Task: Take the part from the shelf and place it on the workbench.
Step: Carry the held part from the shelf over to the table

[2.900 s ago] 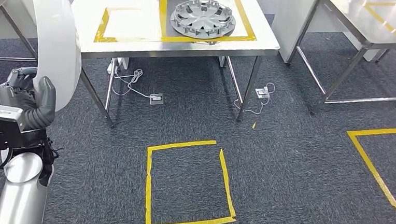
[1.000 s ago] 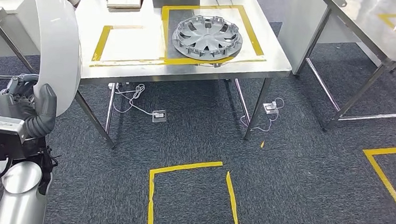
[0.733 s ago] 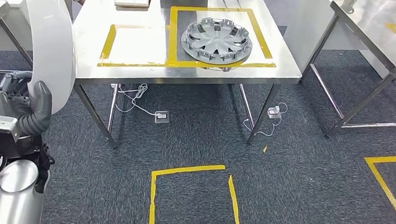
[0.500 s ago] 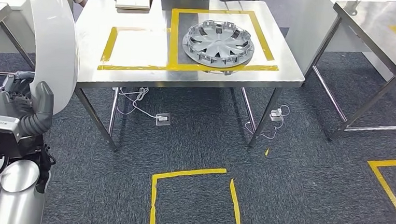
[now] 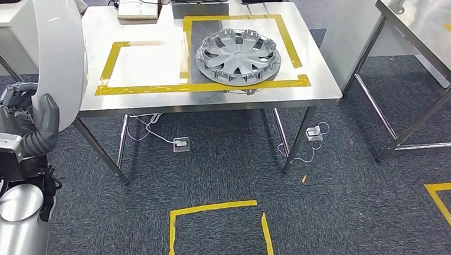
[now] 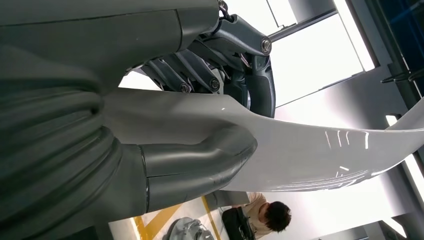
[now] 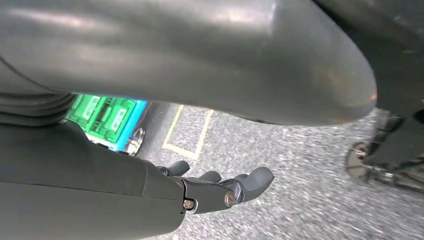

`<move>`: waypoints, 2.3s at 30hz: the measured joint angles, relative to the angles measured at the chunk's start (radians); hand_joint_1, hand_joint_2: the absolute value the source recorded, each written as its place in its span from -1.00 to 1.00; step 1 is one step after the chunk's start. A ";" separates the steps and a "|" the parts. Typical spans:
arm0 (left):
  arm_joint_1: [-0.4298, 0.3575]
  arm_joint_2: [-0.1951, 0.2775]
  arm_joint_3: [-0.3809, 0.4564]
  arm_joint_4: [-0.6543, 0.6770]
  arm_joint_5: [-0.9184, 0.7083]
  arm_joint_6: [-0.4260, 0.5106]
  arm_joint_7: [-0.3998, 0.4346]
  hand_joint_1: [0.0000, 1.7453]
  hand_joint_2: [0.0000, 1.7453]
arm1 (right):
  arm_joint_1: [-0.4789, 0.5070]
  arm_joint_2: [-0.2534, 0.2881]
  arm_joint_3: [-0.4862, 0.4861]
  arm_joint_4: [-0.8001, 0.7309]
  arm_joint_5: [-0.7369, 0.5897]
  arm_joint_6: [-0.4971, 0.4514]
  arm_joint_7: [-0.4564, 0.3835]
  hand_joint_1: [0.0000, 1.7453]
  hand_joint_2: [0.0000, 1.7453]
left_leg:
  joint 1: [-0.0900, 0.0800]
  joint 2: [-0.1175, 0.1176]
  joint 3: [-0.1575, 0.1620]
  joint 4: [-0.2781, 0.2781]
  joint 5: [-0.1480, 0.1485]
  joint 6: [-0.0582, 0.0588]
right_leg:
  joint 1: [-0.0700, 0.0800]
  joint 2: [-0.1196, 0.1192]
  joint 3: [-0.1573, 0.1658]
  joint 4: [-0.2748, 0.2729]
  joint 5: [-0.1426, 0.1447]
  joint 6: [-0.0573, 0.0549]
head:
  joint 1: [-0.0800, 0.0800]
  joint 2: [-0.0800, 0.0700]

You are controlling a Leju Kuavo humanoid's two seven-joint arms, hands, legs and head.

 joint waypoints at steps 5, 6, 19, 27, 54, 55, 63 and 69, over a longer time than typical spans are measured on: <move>0.004 0.001 0.011 -0.004 -0.005 0.002 0.005 1.00 1.00 | -0.003 0.000 0.000 0.000 0.006 0.024 0.004 -1.00 -1.00 | -0.004 0.000 0.042 -0.106 0.064 0.028 | 0.005 0.001 0.025 0.015 -0.032 0.027 | 0.002 0.000; 0.004 0.001 0.013 -0.007 -0.008 0.002 0.005 1.00 1.00 | -0.004 0.000 -0.001 0.000 0.006 0.033 0.006 -1.00 -1.00 | -0.001 -0.001 0.049 -0.108 0.062 0.035 | 0.005 0.001 0.019 0.037 -0.032 0.032 | 0.002 0.000; 0.032 -0.004 0.020 -0.027 -0.024 -0.004 0.010 1.00 1.00 | 0.000 -0.002 -0.014 0.000 -0.008 0.051 -0.004 -1.00 -1.00 | 0.002 -0.007 0.151 -0.106 -0.032 0.014 | -0.001 -0.005 -0.124 0.023 0.066 0.034 | 0.003 0.000; 0.037 -0.004 0.022 -0.041 -0.034 -0.004 0.026 1.00 1.00 | 0.000 -0.002 -0.015 0.000 -0.006 0.051 -0.003 -1.00 -1.00 | 0.005 0.000 -0.030 0.170 -0.125 -0.010 | -0.003 -0.001 -0.056 0.014 0.028 -0.004 | -0.002 0.000; 0.034 0.004 0.034 -0.066 -0.053 -0.016 0.044 1.00 1.00 | -0.001 -0.005 -0.052 0.001 -0.046 0.078 0.016 -1.00 -1.00 | -0.002 -0.003 0.104 -0.005 -0.059 0.000 | -0.001 -0.004 -0.082 0.009 0.057 -0.001 | 0.001 0.000; 0.035 0.005 0.034 -0.066 -0.053 -0.016 0.044 1.00 1.00 | -0.001 -0.005 -0.054 0.001 -0.048 0.079 0.015 -1.00 -1.00 | -0.001 -0.002 0.065 0.060 -0.082 -0.003 | -0.001 -0.004 -0.074 0.009 0.049 -0.004 | -0.001 0.000; 0.042 0.012 0.036 -0.065 -0.076 -0.002 0.047 1.00 1.00 | 0.001 -0.005 -0.062 0.001 -0.041 0.066 0.015 -1.00 -1.00 | -0.002 0.002 0.010 -0.070 0.060 0.007 | 0.001 0.001 0.013 0.013 -0.032 0.012 | -0.002 0.000; 0.026 0.020 0.058 -0.039 -0.151 0.079 0.055 1.00 1.00 | -0.004 -0.006 -0.062 0.001 -0.033 0.033 0.016 -1.00 -1.00 | 0.003 -0.003 0.048 -0.091 0.044 0.041 | 0.002 -0.001 -0.014 0.103 -0.067 0.045 | 0.002 0.000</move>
